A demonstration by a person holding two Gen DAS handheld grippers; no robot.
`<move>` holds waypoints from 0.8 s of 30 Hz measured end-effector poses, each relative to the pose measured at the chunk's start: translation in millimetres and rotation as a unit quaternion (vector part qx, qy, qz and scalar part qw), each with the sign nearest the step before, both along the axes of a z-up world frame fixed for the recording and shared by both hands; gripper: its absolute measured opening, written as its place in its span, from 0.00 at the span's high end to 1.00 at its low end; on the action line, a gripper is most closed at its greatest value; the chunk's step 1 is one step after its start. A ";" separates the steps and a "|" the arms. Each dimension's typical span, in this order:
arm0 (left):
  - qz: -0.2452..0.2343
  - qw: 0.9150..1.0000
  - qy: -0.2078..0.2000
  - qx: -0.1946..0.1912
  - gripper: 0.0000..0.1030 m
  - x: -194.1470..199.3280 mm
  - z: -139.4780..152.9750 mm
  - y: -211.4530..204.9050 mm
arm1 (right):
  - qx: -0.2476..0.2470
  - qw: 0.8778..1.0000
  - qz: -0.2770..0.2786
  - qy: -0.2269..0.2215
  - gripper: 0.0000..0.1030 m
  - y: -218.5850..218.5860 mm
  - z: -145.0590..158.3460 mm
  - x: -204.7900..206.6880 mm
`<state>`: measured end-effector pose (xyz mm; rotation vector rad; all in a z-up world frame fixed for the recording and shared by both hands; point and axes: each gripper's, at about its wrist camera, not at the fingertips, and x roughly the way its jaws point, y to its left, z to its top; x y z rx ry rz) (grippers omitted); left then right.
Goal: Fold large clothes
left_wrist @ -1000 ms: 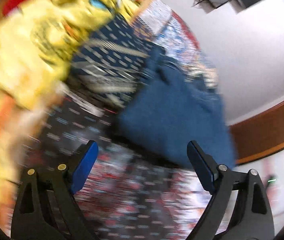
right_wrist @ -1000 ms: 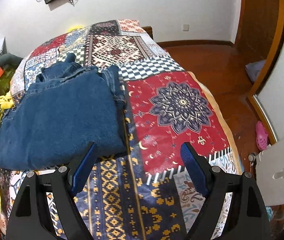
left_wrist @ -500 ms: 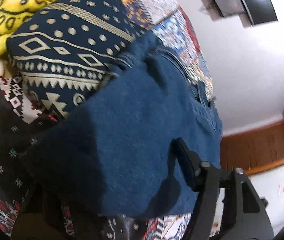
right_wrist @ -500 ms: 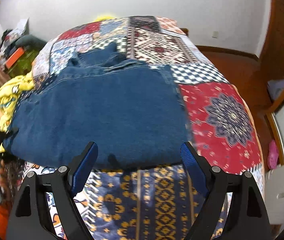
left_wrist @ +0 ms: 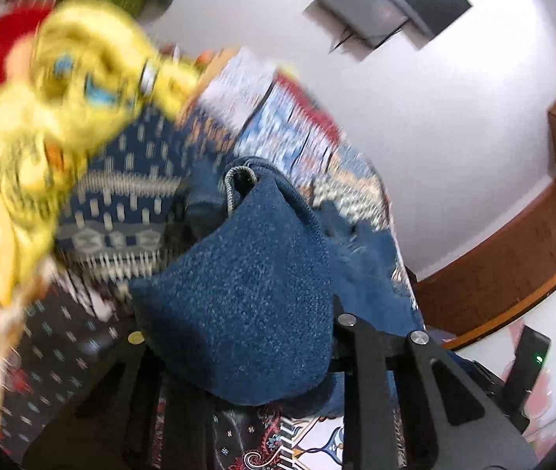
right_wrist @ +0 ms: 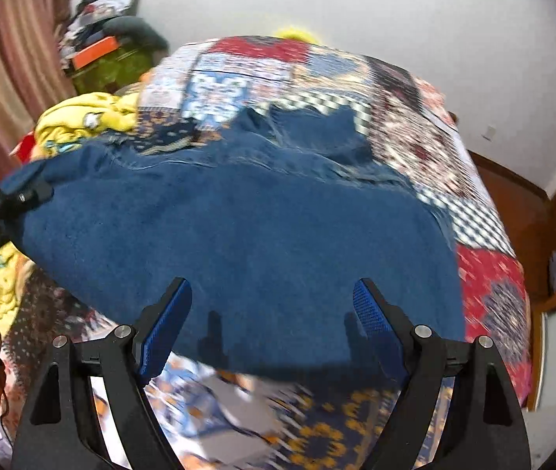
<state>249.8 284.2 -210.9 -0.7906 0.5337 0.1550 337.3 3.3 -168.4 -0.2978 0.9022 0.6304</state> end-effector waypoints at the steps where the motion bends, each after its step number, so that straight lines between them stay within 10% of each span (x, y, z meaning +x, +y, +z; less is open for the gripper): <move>1: 0.004 1.000 -0.008 0.014 0.77 -1.7 8.6 -0.3 | 0.004 1.000 0.012 0.003 0.20 11.9 -0.5 0.1; 11: 0.010 0.995 -0.006 0.102 0.77 -12.1 51.0 2.5 | -0.002 0.993 0.071 0.099 0.20 95.6 -57.2 2.5; 20: -0.023 0.993 -0.004 0.118 0.77 32.1 64.9 -33.9 | -0.011 0.994 0.083 0.077 0.17 74.6 -44.6 -2.9; 24: -0.075 0.981 0.003 0.180 0.77 67.0 87.5 -80.2 | -0.004 0.999 0.048 0.023 0.17 25.4 -16.6 1.7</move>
